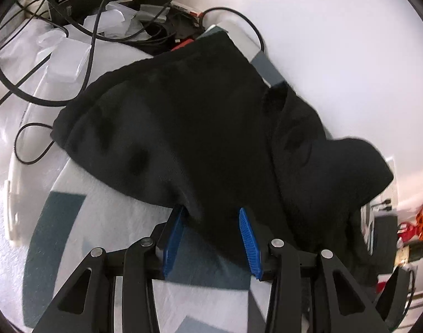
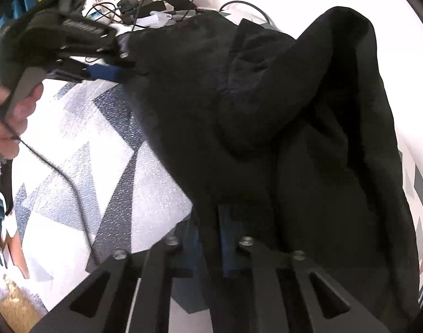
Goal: Fold clothes
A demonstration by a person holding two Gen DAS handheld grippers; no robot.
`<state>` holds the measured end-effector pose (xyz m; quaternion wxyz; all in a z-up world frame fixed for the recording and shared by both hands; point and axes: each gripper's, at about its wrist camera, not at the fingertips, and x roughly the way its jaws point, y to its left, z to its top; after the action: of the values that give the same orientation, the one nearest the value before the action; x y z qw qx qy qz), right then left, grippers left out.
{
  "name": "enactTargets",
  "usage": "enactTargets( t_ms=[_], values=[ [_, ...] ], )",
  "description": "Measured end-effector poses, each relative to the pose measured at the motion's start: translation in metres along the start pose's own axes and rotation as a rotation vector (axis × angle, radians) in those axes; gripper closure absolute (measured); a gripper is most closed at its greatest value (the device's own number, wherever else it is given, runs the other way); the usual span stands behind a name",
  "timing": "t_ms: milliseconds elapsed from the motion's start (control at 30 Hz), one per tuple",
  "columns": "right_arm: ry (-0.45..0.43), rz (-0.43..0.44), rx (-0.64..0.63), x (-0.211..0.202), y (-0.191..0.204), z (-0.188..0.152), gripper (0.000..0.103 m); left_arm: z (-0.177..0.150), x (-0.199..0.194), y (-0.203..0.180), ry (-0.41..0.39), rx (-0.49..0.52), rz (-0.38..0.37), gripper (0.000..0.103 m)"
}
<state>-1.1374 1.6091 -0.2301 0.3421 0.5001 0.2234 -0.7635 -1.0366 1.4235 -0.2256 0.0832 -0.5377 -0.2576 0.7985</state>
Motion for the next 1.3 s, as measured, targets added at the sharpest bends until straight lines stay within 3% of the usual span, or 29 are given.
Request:
enactTargets(
  t_ms=[67, 300, 467, 633, 733, 833, 933, 1000, 1133, 1300],
  values=[
    [0.007, 0.032, 0.007, -0.002, -0.001, -0.003, 0.096, -0.002, 0.002, 0.001, -0.004, 0.015, 0.011, 0.096],
    [0.046, 0.157, 0.013, -0.011, -0.007, -0.017, 0.097, -0.032, -0.023, -0.001, -0.062, 0.058, 0.029, 0.097],
    [0.085, 0.235, -0.036, -0.017, -0.011, -0.026, 0.098, -0.077, -0.040, -0.015, -0.076, 0.065, 0.065, 0.097],
    [0.157, 0.337, -0.096, -0.030, 0.000, -0.057, 0.098, -0.151, -0.066, 0.000, -0.026, 0.011, 0.100, 0.096],
    [0.203, 0.382, -0.130, -0.034, 0.010, -0.075, 0.097, -0.188, -0.069, 0.008, 0.043, -0.011, 0.138, 0.091],
    [0.254, 0.431, -0.127, -0.039, 0.013, -0.085, 0.088, -0.207, -0.083, 0.021, 0.066, -0.091, 0.134, 0.086],
    [0.177, 0.434, -0.117, -0.064, 0.012, -0.063, 0.072, -0.212, -0.111, 0.028, 0.017, -0.158, 0.115, 0.082],
    [0.070, 0.389, -0.099, -0.091, -0.003, -0.048, 0.054, -0.211, -0.127, 0.033, -0.009, -0.197, 0.105, 0.068],
    [-0.039, 0.318, -0.029, -0.117, -0.030, -0.041, 0.050, -0.207, -0.148, 0.036, -0.061, -0.286, 0.021, 0.068],
    [-0.074, 0.406, 0.079, -0.092, -0.011, -0.030, 0.049, -0.199, -0.156, 0.016, -0.105, -0.307, -0.013, 0.068]
  ],
)
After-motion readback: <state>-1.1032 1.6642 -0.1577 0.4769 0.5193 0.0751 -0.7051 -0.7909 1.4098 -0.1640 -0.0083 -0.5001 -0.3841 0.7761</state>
